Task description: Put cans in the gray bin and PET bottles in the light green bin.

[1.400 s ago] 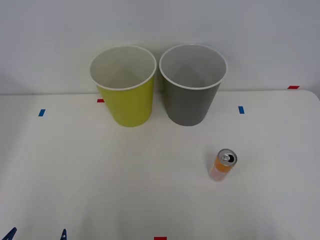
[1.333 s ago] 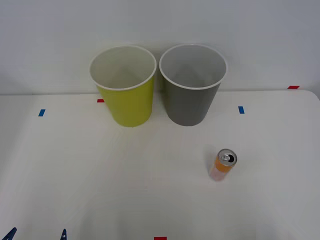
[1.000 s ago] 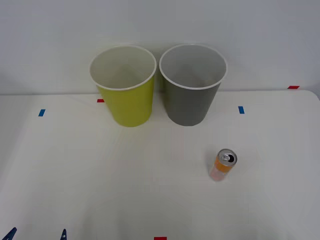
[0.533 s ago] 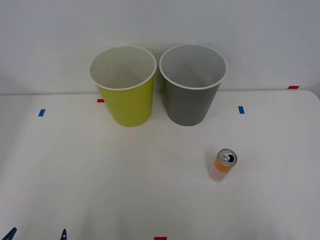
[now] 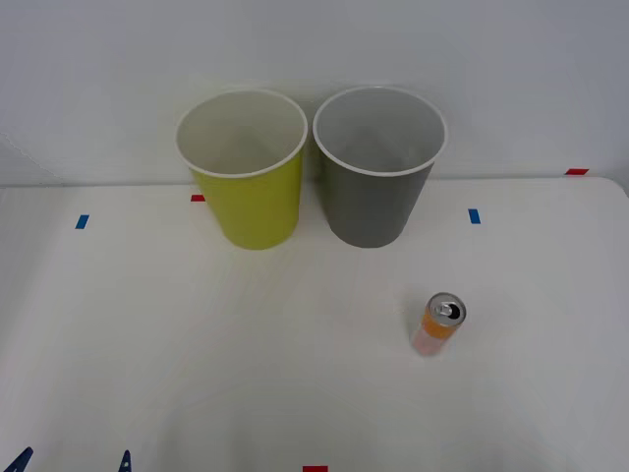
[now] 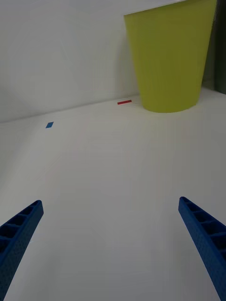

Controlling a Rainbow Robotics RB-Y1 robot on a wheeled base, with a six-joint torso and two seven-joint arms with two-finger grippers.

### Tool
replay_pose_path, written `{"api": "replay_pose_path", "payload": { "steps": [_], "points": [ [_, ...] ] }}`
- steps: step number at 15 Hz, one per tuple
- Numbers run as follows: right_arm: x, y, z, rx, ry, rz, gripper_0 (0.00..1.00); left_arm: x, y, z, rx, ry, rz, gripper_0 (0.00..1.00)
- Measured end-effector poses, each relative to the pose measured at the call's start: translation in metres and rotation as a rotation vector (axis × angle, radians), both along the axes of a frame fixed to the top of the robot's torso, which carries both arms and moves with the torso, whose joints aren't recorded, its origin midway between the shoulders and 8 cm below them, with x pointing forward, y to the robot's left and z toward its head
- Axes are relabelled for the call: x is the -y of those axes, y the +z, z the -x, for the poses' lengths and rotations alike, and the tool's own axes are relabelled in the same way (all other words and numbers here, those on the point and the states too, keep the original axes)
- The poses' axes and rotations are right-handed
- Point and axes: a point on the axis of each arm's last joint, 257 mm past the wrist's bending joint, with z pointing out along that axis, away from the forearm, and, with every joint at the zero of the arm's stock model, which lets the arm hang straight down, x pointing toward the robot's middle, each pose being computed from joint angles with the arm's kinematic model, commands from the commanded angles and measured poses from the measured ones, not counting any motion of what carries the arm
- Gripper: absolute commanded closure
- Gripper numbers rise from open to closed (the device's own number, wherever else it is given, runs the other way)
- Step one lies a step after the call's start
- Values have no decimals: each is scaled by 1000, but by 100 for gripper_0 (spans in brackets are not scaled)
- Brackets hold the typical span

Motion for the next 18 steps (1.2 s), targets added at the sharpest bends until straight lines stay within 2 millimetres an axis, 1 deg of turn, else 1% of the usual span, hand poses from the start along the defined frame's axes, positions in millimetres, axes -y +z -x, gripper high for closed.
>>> {"api": "replay_pose_path", "payload": {
  "steps": [18],
  "points": [
    [0, 0, 0, 0, 0, 0, 26, 0, 0, 0, 0, 0, 0, 0]
  ]
}}
